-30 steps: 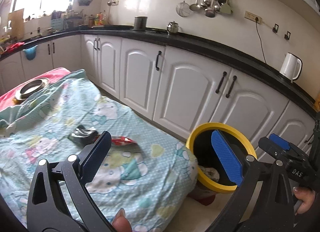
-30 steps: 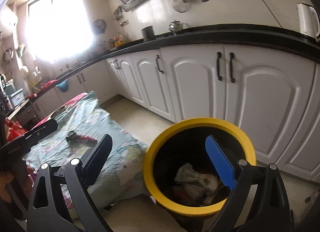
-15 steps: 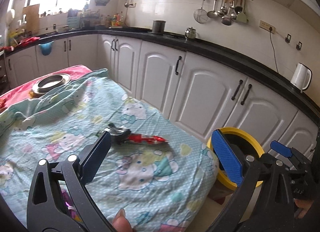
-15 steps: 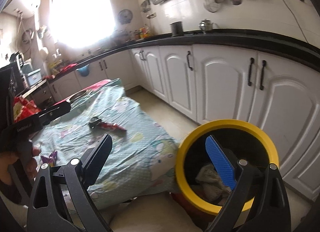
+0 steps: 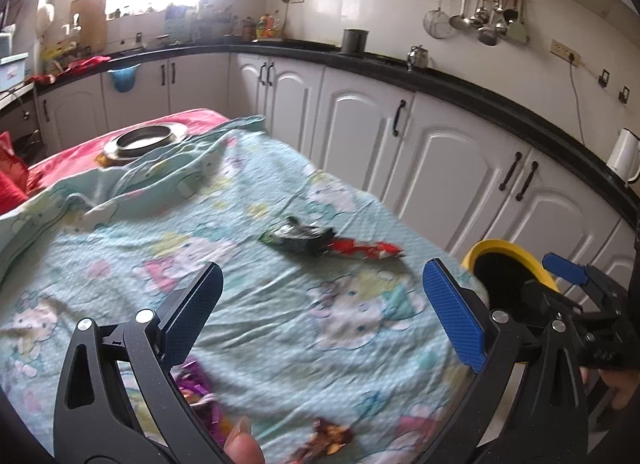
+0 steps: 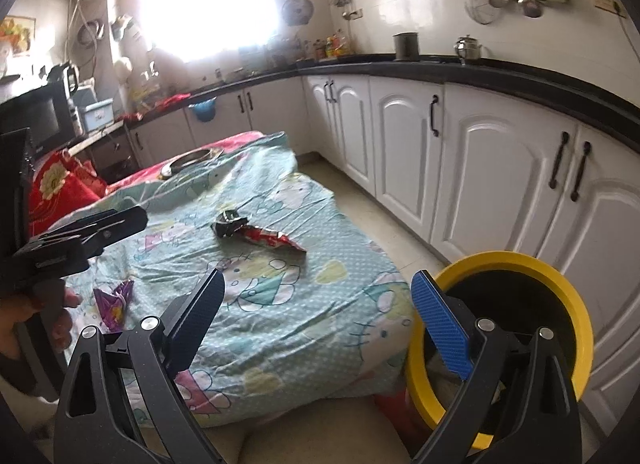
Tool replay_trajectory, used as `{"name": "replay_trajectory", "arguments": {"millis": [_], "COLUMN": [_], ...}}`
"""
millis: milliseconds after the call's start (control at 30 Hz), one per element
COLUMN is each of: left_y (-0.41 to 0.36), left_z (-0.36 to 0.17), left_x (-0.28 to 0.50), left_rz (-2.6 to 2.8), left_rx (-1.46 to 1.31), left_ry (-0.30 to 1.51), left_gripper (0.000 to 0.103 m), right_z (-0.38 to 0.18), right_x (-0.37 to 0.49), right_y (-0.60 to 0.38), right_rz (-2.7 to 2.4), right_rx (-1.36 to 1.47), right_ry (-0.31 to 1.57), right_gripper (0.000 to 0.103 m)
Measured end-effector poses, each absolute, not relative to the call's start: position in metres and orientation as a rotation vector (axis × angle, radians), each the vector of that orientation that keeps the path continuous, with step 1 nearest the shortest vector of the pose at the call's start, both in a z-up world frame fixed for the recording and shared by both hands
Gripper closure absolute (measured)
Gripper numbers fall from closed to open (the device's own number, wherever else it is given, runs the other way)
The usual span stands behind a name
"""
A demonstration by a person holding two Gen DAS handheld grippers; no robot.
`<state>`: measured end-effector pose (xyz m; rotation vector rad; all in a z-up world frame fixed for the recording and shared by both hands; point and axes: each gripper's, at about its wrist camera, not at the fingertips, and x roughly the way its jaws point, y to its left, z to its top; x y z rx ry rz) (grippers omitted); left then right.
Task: Collect trash
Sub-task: 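Move both open tools back from the bin toward the quilt, then grasp the purple wrapper with the left tool while the right tool grasps the red wrapper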
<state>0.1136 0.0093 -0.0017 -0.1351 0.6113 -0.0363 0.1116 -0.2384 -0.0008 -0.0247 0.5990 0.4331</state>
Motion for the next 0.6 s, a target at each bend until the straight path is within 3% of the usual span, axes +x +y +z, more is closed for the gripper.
{"name": "replay_trajectory", "arguments": {"millis": [600], "left_y": [0.069], "left_z": [-0.046], "left_x": [0.098], "left_rz": [0.057], "left_rx": [-0.169], "left_ry": [0.749], "left_gripper": [0.011], "right_z": [-0.043], "right_x": [0.205], "right_y": [-0.152], "right_rz": [0.519], "right_rx": [-0.187], "right_ry": [0.755], "right_gripper": [0.013]}}
